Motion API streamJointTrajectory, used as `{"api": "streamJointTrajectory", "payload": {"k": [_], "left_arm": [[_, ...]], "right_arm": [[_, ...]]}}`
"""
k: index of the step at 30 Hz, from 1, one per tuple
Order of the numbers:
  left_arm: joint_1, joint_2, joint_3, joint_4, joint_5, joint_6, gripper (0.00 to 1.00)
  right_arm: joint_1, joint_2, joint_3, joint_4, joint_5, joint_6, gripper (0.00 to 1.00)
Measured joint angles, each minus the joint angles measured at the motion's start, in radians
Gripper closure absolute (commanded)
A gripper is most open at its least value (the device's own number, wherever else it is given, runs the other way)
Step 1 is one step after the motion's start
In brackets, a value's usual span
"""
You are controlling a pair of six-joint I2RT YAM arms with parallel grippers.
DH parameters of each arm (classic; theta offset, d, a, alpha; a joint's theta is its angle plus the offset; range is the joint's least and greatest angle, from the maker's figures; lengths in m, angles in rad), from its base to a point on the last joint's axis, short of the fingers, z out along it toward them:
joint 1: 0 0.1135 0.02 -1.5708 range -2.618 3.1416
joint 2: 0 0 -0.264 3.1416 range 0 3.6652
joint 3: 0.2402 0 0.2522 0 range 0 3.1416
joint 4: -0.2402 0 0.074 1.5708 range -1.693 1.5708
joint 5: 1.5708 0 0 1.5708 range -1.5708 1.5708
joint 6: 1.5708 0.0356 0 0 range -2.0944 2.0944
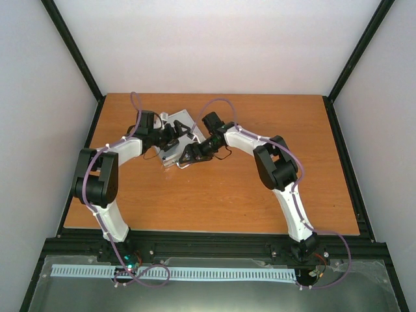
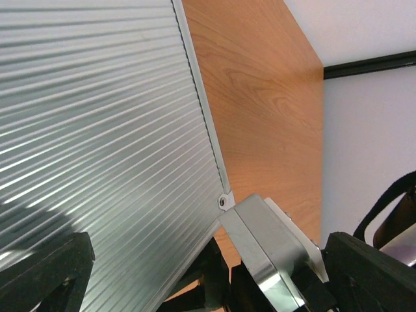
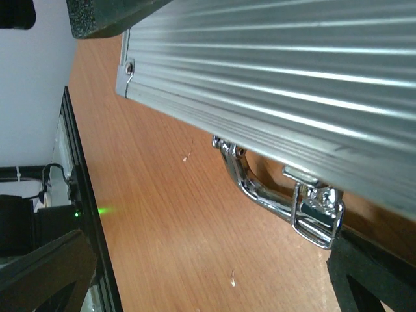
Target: Pack up texas hold em set
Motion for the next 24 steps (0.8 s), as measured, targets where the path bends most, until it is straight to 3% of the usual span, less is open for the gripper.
{"api": "streamJointTrajectory", "payload": {"k": [13, 24], "left_arm": [[0.004, -0.003, -0.008, 0.019, -0.035, -0.011, 0.0], [0.004, -0.01, -0.013, 0.023, -0.037, -0.01, 0.0]], "right_arm": [[0.013, 0.0, 0.035, -0.01, 0.048, 0.095, 0.01], [0.018, 0.002, 0.062, -0.087, 0.116, 0.035, 0.01]]}}
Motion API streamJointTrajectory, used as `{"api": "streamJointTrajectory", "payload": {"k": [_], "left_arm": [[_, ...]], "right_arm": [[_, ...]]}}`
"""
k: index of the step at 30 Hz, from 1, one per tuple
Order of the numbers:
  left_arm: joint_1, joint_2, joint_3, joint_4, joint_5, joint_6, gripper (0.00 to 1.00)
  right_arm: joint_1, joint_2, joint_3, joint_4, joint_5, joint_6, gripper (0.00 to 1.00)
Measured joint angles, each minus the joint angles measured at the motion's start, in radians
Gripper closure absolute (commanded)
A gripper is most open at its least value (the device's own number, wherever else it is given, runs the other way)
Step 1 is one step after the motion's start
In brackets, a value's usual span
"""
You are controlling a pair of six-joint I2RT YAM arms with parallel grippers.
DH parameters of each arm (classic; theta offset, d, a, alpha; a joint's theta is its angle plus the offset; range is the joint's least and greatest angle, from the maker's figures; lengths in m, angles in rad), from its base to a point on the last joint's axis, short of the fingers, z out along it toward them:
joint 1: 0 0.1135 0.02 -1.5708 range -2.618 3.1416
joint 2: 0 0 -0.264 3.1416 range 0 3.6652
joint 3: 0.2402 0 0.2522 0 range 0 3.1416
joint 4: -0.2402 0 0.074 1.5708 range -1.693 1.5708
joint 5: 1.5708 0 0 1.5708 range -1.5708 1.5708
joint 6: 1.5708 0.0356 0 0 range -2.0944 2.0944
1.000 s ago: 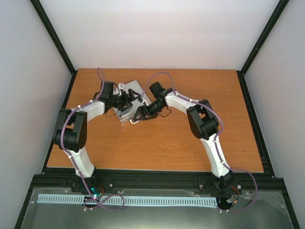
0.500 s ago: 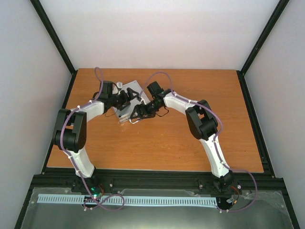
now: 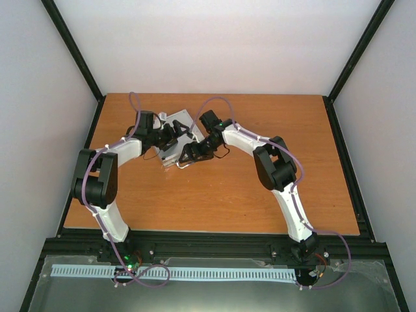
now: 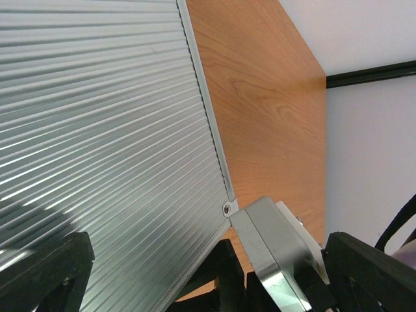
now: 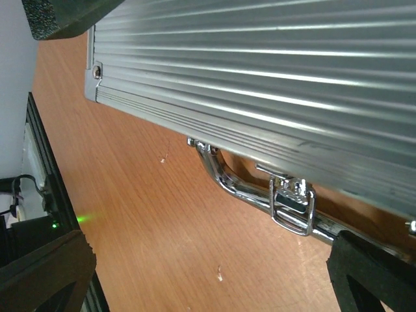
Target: Pack up texas hold em set
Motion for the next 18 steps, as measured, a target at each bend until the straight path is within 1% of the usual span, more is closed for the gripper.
{"api": "streamJointTrajectory", "payload": {"k": [6, 18], "left_arm": [[0.0, -0.002, -0.001, -0.002, -0.002, 0.0, 0.0], [0.001, -0.003, 0.0, -0.008, -0.006, 0.001, 0.0]], "right_arm": [[0.0, 0.013, 0.012, -0.012, -0.014, -0.044, 0.01], [-0.006, 0.034, 0.019, -0.005, -0.14, -0.049, 0.01]]}}
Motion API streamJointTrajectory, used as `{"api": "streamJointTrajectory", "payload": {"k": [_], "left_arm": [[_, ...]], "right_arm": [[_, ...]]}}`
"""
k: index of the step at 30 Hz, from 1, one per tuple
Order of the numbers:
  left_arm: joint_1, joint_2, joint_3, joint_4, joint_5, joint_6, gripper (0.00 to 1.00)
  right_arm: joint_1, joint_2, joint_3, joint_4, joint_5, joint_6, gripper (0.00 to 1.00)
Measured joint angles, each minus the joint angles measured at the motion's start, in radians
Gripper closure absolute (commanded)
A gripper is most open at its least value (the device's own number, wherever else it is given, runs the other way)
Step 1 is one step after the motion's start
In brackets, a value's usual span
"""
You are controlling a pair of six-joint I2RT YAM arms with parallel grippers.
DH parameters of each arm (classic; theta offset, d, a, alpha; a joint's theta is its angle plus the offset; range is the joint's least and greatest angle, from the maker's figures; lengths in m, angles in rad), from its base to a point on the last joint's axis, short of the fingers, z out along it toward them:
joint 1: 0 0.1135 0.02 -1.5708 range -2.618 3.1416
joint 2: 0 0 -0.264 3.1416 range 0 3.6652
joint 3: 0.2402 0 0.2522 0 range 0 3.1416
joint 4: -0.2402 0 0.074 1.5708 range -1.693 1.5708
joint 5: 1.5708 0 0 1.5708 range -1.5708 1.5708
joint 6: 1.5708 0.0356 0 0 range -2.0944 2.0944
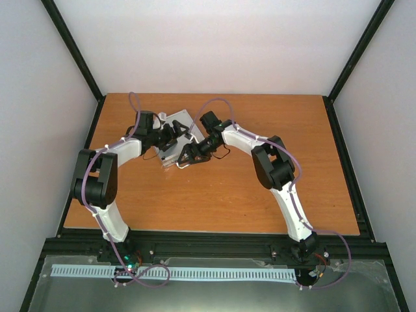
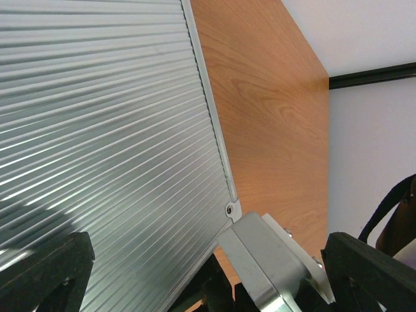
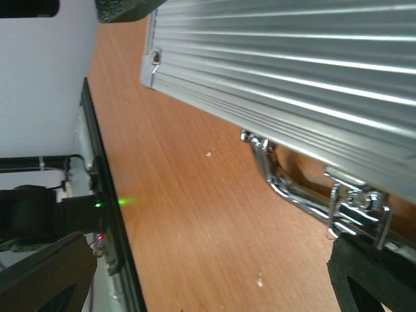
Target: Pack up texas hold em set
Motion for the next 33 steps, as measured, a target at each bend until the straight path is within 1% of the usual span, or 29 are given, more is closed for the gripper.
{"api": "streamJointTrajectory", "payload": {"k": [5, 9, 14, 19, 22, 27, 33], "left_arm": [[0.001, 0.0, 0.0, -0.001, -0.002, -0.001, 0.0], [0.002, 0.0, 0.0, 0.0, -0.009, -0.002, 0.0], [0.002, 0.0, -0.002, 0.003, -0.03, -0.004, 0.0], [0.002, 0.0, -0.006, 0.009, -0.024, 0.0, 0.0], [-0.002, 0.0, -0.006, 0.009, -0.005, 0.007, 0.0], [-0.02, -0.003, -0.012, -0.001, 0.034, 0.032, 0.0], [-0.021, -0.006, -0.018, 0.0, 0.032, 0.036, 0.0]], "right_arm": [[-0.002, 0.013, 0.007, 0.006, -0.082, 0.031, 0.01], [-0.003, 0.014, 0.01, 0.019, -0.114, 0.086, 0.01], [-0.003, 0.026, 0.043, -0.003, -0.103, 0.108, 0.01], [-0.001, 0.016, 0.041, -0.037, -0.051, 0.08, 0.02], [0.0, -0.019, -0.011, -0.037, -0.018, 0.061, 0.02], [0.002, -0.093, -0.138, 0.018, 0.017, 0.06, 0.02], [0.005, -0.102, -0.196, 0.142, 0.034, 0.075, 0.01]]}}
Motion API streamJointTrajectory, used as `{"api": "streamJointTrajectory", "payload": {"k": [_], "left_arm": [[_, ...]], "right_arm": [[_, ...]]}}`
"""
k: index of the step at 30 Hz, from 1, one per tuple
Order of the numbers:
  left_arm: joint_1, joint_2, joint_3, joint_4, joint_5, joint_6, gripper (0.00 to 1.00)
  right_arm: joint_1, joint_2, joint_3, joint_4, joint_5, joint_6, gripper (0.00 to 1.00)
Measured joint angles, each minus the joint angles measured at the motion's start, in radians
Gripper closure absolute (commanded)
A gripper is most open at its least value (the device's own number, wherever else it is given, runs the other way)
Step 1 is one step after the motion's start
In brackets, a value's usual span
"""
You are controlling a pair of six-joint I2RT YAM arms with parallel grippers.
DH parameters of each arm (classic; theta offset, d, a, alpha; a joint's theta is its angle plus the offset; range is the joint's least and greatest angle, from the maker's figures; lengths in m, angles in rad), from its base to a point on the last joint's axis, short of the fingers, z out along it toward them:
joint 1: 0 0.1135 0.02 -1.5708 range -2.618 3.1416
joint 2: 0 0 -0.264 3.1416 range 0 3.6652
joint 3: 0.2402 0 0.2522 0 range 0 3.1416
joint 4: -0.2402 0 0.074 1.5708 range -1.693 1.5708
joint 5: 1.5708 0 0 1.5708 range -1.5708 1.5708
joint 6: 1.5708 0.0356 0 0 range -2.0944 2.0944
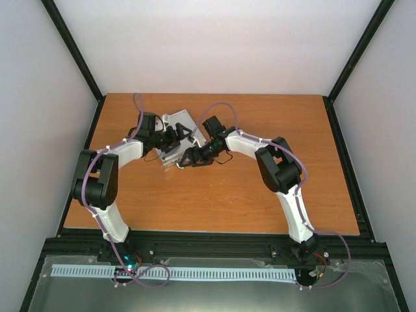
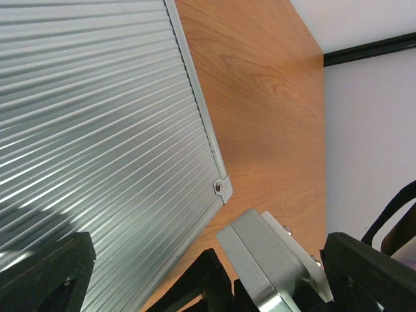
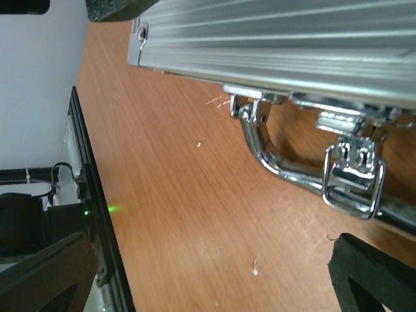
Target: Pack up texas hold em set
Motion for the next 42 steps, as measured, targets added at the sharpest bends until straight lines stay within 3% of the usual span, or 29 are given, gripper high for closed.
{"api": "streamJointTrajectory", "payload": {"k": [18, 42], "left_arm": [[-0.001, -0.046, -0.015, -0.073, -0.016, 0.028, 0.0], [0.021, -0.048, -0.035, -0.011, -0.001, 0.007, 0.0]], "right_arm": [[0.028, -0.047, -0.229, 0.456, 0.06, 0.333, 0.01], [0.034, -0.065, -0.168, 0.444, 0.151, 0.451, 0.0]]}}
